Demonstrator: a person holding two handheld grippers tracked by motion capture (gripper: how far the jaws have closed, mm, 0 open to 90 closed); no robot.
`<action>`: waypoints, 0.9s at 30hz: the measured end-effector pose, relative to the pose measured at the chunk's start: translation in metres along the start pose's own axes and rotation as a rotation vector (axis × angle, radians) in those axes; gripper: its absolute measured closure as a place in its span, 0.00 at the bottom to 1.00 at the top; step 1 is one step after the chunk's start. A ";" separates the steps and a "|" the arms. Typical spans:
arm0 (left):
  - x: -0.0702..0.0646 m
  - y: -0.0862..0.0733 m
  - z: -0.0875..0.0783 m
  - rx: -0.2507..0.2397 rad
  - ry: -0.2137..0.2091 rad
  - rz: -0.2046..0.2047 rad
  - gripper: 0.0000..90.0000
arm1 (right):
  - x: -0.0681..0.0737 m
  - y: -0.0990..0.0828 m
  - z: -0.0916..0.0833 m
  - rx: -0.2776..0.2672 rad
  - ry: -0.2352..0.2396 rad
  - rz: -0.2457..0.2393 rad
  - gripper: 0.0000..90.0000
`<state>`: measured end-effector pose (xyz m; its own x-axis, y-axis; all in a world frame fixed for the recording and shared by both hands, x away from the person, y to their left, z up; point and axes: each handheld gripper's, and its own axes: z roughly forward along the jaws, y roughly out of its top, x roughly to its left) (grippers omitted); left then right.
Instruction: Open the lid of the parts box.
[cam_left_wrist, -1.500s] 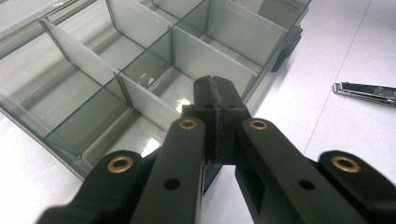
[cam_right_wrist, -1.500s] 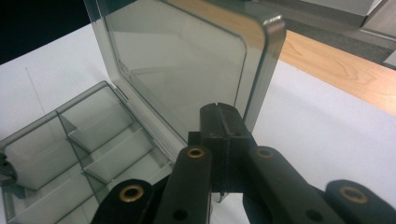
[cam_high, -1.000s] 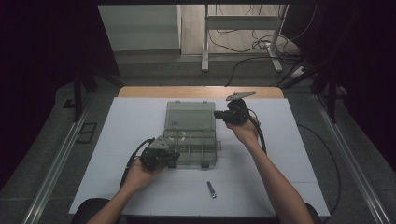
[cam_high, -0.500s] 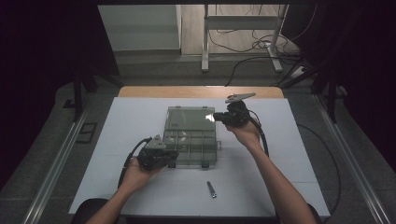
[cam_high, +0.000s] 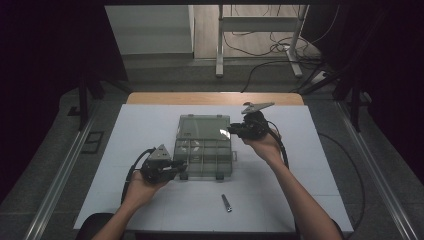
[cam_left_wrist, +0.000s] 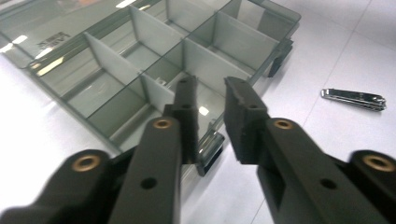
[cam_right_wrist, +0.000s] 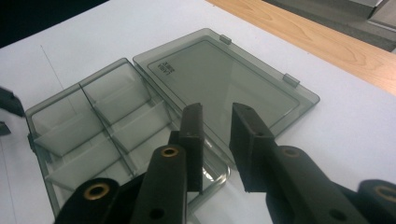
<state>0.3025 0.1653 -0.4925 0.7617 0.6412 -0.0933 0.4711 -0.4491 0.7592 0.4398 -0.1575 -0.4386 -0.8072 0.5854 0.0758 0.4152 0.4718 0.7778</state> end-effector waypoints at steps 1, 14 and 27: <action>0.000 0.000 -0.001 -0.001 0.008 -0.001 0.80 | 0.000 -0.001 -0.001 0.001 -0.002 0.000 0.81; 0.006 -0.003 -0.014 -0.023 0.043 -0.040 0.69 | 0.007 -0.011 -0.014 0.018 0.021 0.014 0.69; 0.010 -0.006 -0.026 -0.012 0.100 -0.044 0.77 | 0.015 -0.016 -0.027 0.009 0.029 0.019 0.60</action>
<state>0.2957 0.1902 -0.4814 0.6921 0.7191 -0.0624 0.4973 -0.4124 0.7633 0.4095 -0.1747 -0.4331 -0.8108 0.5751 0.1088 0.4344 0.4667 0.7704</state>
